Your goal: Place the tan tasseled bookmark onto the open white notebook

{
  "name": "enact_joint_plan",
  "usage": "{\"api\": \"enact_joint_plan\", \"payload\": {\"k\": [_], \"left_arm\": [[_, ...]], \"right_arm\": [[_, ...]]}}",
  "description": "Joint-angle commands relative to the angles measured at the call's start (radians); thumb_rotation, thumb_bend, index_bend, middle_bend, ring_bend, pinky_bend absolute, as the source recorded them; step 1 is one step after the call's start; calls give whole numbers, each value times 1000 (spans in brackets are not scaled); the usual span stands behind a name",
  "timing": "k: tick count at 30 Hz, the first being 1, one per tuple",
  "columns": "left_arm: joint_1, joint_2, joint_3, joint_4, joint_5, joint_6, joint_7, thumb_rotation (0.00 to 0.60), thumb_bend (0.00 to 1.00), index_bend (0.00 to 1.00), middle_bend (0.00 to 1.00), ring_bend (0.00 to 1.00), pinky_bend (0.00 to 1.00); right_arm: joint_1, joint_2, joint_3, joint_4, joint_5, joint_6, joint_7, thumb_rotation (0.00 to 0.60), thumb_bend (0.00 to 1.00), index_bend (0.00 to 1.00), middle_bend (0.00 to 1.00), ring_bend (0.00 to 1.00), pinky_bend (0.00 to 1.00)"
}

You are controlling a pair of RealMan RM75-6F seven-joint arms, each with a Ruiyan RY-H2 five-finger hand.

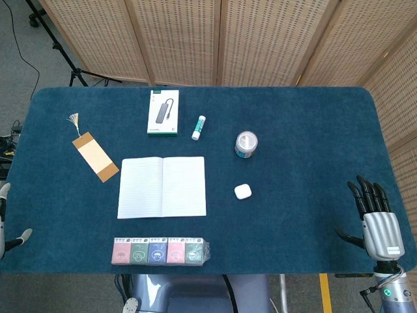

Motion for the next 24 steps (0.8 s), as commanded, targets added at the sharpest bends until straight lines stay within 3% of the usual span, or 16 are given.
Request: {"api": "enact_joint_plan", "payload": {"k": [1,5,10,15,24], "left_arm": [[0,1,0,0,1,-1,0,600,0,0,0,0,0],[-5,3,2,12,8,-11,-3,600,0,0,0,0,0],[-66,16,-4,90,52,-97,-85,600,0,0,0,0,0],[-230,4,7,329,180,-284,-205,600,0,0,0,0,0],[-427,-84,23,635,310,-410,-414,600,0,0,0,0,0]], "right_arm": [[1,1,-1,-1,0,-2,2,600,0,5,0,0,0],[1,4,1,-2,4,-6,8,600,0,5,0,0,0],[0,8,2,-7,9,-9,18,600,0,5,0,0,0],[6,0,8,-8,24,-27,-1,600,0,5,0,0,0],[28,-27,29,11,99,-93,-61,600,0,5,0,0,0]]}}
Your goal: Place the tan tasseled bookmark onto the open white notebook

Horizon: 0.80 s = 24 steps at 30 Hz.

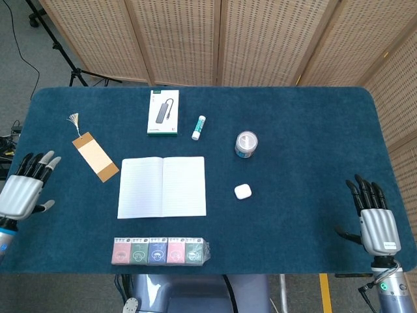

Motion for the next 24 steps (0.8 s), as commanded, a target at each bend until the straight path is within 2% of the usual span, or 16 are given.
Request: {"api": "enact_joint_plan", "payload": {"k": [1,9,14,21,24], "left_arm": [[-118,-64,23,156,75,-97,-146,600,0,0,0,0,0],[-238,-180,61,438,97,-217,-300,600,0,0,0,0,0],[-316,-310,90,667,105,-301,-390,600,0,0,0,0,0],[-370,-398,119,803,113,-373,-451,600,0,0,0,0,0],[-409,-463,151,891,126,-454,-485,600,0,0,0,0,0]], "right_arm": [[11,-14,13,13,35,-27,-26,600,0,5,0,0,0],[27,-44,31,36,97,-69,-85,600,0,5,0,0,0],[35,-65,37,44,124,-84,-134,600,0,5,0,0,0],[39,-76,44,52,144,-88,-158,600,0,5,0,0,0],[43,-87,54,66,175,-102,-175,600,0,5,0,0,0]]}}
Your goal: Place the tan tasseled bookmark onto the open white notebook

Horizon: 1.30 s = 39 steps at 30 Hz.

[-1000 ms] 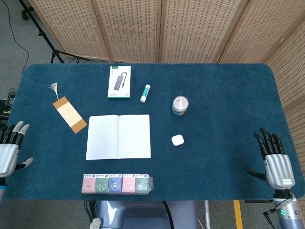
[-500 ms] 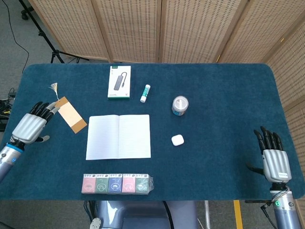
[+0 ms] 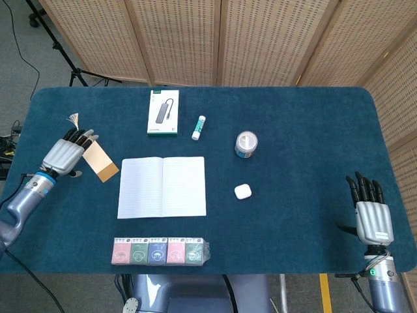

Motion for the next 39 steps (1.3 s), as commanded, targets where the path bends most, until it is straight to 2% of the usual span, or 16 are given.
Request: {"api": "enact_joint_plan", "payload": {"k": [1,6,9,12,15,26,39], "left_arm": [[-47,-80,47,104,20,-81,-59,600,0,0,0,0,0],[-50,-114,84,172,34,-103,-101,600,0,15,0,0,2],[-57,-128,91,196,29,-122,-114,600,8,115,0,0,2],[-60,-139,91,208,19,-121,-121,600,69,224,0,0,2],[-61,-144,96,215,17,-120,-121,600,100,258,0,0,2],[-81,-168,96,228,-7,-155,-92,600,99,262,0,0,2],[-117,-165,129,215,5,-229,-71,600,98,262,0,0,2]], "right_arm": [[5,-12,11,14,30,-12,-16,600,0,5,0,0,0],[8,-21,18,27,49,-18,-23,600,0,5,0,0,0],[10,-24,18,32,53,-23,-25,600,0,5,0,0,0],[12,-27,17,34,54,-25,-28,600,0,5,0,0,0],[13,-29,17,35,55,-25,-30,600,0,5,0,0,0],[10,-28,15,31,54,-19,-31,600,0,5,0,0,0],[9,-25,17,28,64,-20,-34,600,0,5,0,0,0]]}}
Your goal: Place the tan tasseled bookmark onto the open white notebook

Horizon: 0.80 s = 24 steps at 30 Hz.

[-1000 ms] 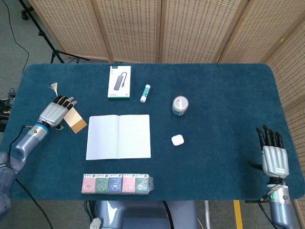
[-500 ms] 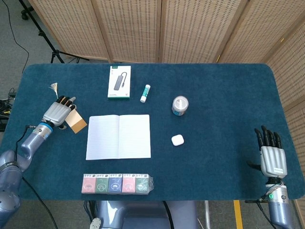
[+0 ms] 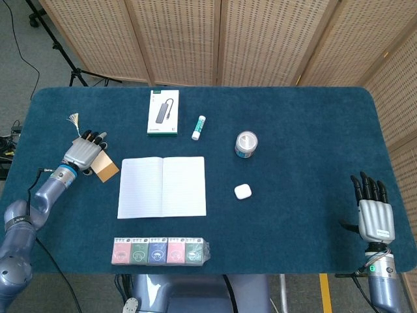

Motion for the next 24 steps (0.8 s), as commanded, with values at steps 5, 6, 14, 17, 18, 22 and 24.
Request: {"api": "enact_joint_plan", "payload": {"k": [5,6,14,17,18,22,24], "left_arm": [[-14,-2,12,-2,2,-25,24,600,100,269,0,0,2],[-15,-3,12,-2,1,-25,27,600,102,292,0,0,2],[-12,-9,5,-5,-13,-9,53,600,119,620,0,0,2],[-7,-9,0,-2,-20,5,64,600,129,648,0,0,2],[-6,-9,-1,-1,-22,9,67,600,131,650,0,0,2],[13,20,-31,-11,-51,103,66,600,133,652,0,0,2],[20,34,-36,-17,-55,141,77,600,132,651,0,0,2]], "right_arm": [[0,1,0,-2,2,-1,0,600,0,5,0,0,0],[0,1,0,-2,1,-1,1,600,0,5,0,0,0],[-2,5,1,-4,1,3,9,600,0,5,0,0,0],[-2,6,-1,-3,-1,2,11,600,0,5,0,0,0],[-2,6,-1,-3,-1,2,11,600,0,5,0,0,0],[-5,9,-2,-2,-2,3,22,600,0,5,0,0,0],[-6,10,-3,-1,-4,3,26,600,0,5,0,0,0]]}}
